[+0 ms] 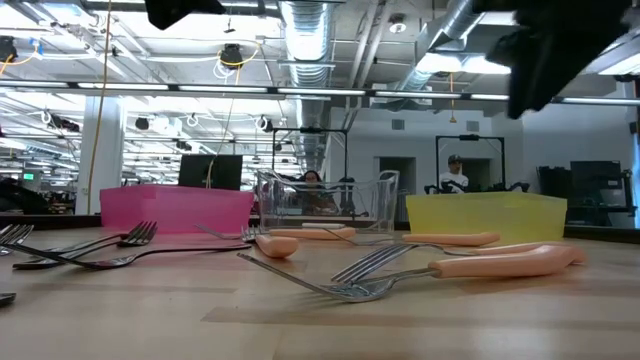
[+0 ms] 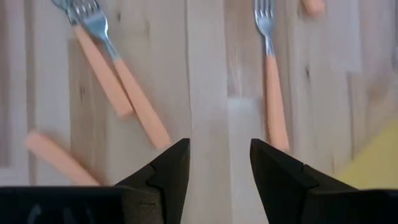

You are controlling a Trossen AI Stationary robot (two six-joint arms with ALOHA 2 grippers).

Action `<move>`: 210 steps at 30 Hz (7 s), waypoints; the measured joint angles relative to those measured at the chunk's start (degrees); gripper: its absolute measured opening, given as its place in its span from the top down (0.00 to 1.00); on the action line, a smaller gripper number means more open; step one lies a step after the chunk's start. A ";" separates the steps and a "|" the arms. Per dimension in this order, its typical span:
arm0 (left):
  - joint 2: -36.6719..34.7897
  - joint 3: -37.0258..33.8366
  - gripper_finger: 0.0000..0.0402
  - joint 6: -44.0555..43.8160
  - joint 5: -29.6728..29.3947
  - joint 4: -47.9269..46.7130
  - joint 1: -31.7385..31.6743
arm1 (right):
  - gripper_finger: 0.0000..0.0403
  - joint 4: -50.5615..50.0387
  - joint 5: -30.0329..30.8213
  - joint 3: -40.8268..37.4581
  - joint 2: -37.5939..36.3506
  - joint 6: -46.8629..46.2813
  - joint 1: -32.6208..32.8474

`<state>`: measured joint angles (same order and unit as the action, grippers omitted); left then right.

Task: Sort silverware by color (type)
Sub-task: Put the orange fork into the yellow bin

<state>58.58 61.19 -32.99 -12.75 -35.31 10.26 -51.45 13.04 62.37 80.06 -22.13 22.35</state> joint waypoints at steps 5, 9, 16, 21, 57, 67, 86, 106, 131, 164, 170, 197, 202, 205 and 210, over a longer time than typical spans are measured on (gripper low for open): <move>0.06 0.00 0.39 0.51 2.64 5.51 0.00 | 0.52 10.26 -2.85 0.00 0.91 5.61 -4.17; 0.08 0.00 0.39 1.40 2.91 9.62 0.00 | 0.52 12.58 -2.74 0.00 -0.10 8.83 -6.98; 0.08 2.14 0.39 9.24 -5.62 21.99 -0.02 | 0.52 11.94 -2.74 0.01 -3.88 14.96 -11.92; 0.50 5.08 0.39 18.68 -16.29 22.14 -0.05 | 0.52 11.50 -3.02 0.02 -4.97 16.12 -15.64; -7.25 4.74 0.39 15.68 -4.01 0.62 -8.50 | 0.52 26.35 -5.65 0.04 -2.25 18.97 -21.75; -11.14 -1.71 0.39 13.12 -1.15 -0.16 -8.46 | 0.36 29.56 -5.86 0.00 5.84 17.22 -21.20; -14.89 -6.03 0.39 12.82 0.02 0.51 -8.37 | 0.32 31.07 -5.86 0.06 15.44 18.76 -20.89; -15.06 -6.01 0.39 13.23 0.16 0.08 -8.37 | 0.32 25.88 -7.13 0.07 22.20 17.63 -19.29; -13.51 -5.99 0.39 14.31 -0.75 -0.43 -8.37 | 0.40 23.38 -6.12 -0.94 26.00 17.39 -19.01; -13.47 -5.97 0.39 13.20 -1.82 -1.29 -8.37 | 0.89 18.92 -6.70 4.68 14.73 6.07 -22.51; -13.47 -5.97 0.39 12.91 -1.80 -1.27 -8.35 | 0.89 18.26 -2.02 4.76 6.76 2.19 -26.07; -13.47 -5.97 0.39 9.72 -3.44 -1.25 -8.36 | 0.87 -2.36 16.02 2.83 -0.20 -35.26 -51.64; -13.47 -5.97 0.39 9.74 -4.32 -1.29 -8.36 | 0.87 -1.26 17.40 0.58 -0.16 -41.94 -54.14; -13.47 -5.97 0.39 9.74 -4.42 -1.33 -8.35 | 0.87 0.17 17.90 -2.32 -0.16 -47.11 -55.06; -13.47 -5.97 0.39 9.76 -4.42 -1.92 -8.35 | 0.87 4.31 16.77 -6.59 -0.21 -48.96 -56.73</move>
<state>45.10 55.22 -23.22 -17.17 -37.23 1.91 -47.15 29.81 55.78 79.85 -71.09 -34.39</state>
